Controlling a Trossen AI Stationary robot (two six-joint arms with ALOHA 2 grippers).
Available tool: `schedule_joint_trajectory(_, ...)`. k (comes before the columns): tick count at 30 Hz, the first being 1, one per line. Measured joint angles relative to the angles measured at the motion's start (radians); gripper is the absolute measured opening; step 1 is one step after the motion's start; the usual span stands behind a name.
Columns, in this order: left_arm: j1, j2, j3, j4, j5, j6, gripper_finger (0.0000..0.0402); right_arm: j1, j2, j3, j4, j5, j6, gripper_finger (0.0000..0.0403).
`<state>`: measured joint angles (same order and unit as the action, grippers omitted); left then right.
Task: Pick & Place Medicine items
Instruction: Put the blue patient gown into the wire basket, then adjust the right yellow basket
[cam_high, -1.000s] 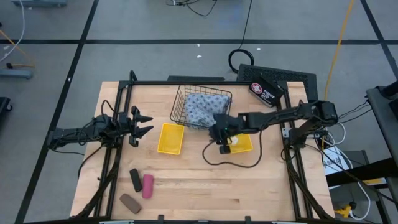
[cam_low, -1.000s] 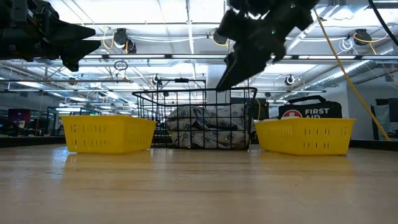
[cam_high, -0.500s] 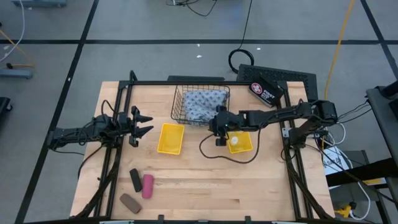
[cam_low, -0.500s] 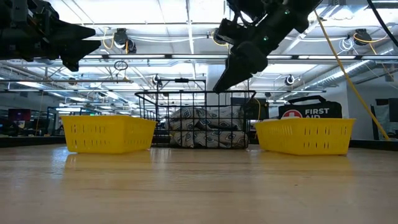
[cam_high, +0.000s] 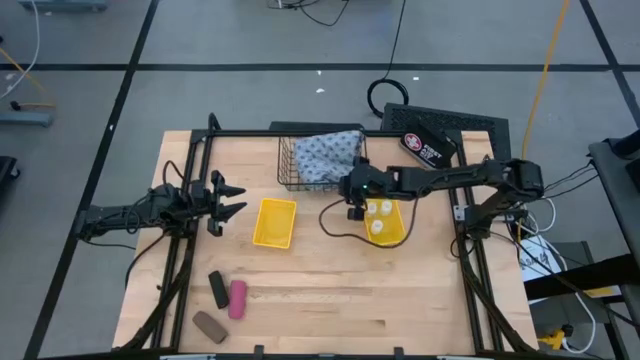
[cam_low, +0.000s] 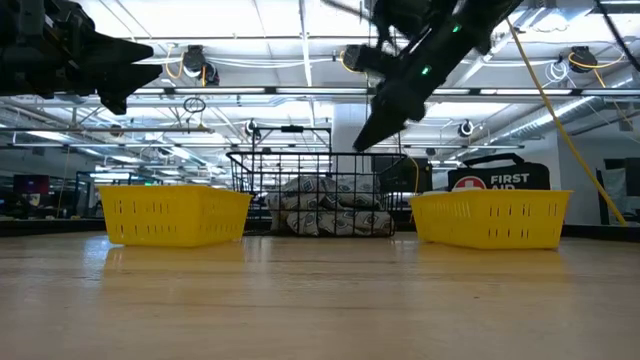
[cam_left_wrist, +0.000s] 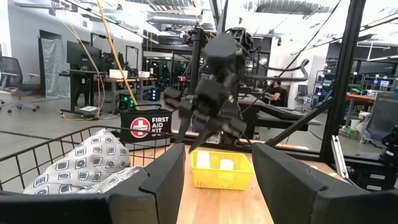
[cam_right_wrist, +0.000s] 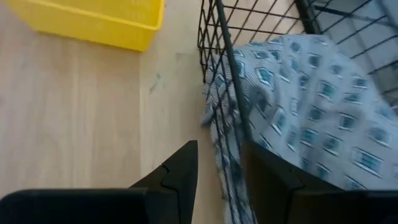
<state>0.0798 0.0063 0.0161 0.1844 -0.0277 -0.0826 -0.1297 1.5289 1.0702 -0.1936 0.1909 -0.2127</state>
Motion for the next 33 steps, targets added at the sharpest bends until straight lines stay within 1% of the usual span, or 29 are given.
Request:
schedule_joint_trajectory(3, 0.0, 0.0, 0.0, 0.0, 0.0, 0.0, 0.0198, 0.025, -0.076, 0.003, -0.061, 0.044, -0.013, 0.0114)
schedule_joint_trajectory(6, 0.0, 0.0, 0.0, 0.0, 0.0, 0.0, 0.0198, 0.053, -0.166, 0.002, -0.213, 0.045, 0.031, 0.0114)
schedule_joint_trajectory(10, 0.0, 0.0, 0.0, 0.0, 0.0, 0.0, 0.0198, 0.085, -0.28, 0.002, -0.459, 0.045, 0.141, 0.0114)
schedule_joint_trajectory(13, 0.0, 0.0, 0.0, 0.0, 0.0, 0.0, 0.0198, 0.099, -0.334, -0.001, -0.656, 0.045, 0.273, 0.0114)
schedule_joint_trajectory(15, 0.0, 0.0, 0.0, 0.0, 0.0, 0.0, 0.0198, 0.107, -0.367, -0.029, -0.741, 0.045, 0.355, 0.0114)
schedule_joint_trajectory(17, 0.0, 0.0, 0.0, 0.0, 0.0, 0.0, 0.0198, 0.12, -0.394, -0.083, -0.774, 0.045, 0.399, 0.0114)
schedule_joint_trajectory(21, 0.0, 0.0, 0.0, 0.0, 0.0, 0.0, 0.0198, 0.152, -0.437, -0.217, -0.777, 0.042, 0.452, 0.0114)
schedule_joint_trajectory(24, 0.0, 0.0, 0.0, 0.0, 0.0, 0.0, 0.0198, 0.172, -0.442, -0.309, -0.753, 0.04, 0.498, 0.0114)
schedule_joint_trajectory(27, 0.0, 0.0, 0.0, 0.0, 0.0, 0.0, 0.0198, 0.186, -0.442, -0.383, -0.663, -0.006, 0.539, 0.0114)
schedule_joint_trajectory(30, 0.0, 0.0, 0.0, 0.0, 0.0, 0.0, 0.0198, 0.195, -0.442, -0.444, -0.532, -0.062, 0.539, 0.0114)
schedule_joint_trajectory(33, 0.0, 0.0, 0.0, 0.0, 0.0, 0.0, 0.0198, 0.2, -0.442, -0.48, -0.437, -0.063, 0.516, 0.0114)
